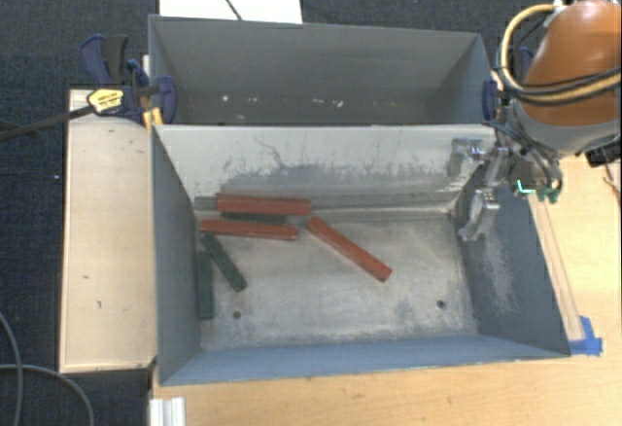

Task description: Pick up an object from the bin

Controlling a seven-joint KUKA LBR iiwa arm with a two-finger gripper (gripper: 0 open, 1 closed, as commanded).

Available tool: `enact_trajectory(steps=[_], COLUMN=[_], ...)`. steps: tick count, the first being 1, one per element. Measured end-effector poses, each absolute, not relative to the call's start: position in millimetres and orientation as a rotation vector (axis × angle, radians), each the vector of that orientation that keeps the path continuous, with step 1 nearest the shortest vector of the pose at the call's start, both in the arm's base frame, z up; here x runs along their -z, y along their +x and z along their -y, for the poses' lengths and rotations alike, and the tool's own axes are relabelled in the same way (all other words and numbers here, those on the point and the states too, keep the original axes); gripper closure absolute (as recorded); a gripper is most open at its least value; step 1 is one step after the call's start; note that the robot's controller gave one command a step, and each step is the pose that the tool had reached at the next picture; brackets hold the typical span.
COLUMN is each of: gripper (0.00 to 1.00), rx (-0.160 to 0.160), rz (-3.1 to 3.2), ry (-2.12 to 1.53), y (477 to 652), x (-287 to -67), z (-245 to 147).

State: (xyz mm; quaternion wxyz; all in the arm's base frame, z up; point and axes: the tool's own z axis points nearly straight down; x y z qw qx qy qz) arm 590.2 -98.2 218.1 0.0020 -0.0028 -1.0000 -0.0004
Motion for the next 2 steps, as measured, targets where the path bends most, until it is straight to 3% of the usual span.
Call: enact_trajectory(steps=[1,2], gripper=[0.00,0.00], rx=[0.006,0.005], rz=[3.128,3.137], ry=[0.246,-0.144], y=[588.3,574.0], x=[-118.0,-69.7], z=[17.9,-35.3])
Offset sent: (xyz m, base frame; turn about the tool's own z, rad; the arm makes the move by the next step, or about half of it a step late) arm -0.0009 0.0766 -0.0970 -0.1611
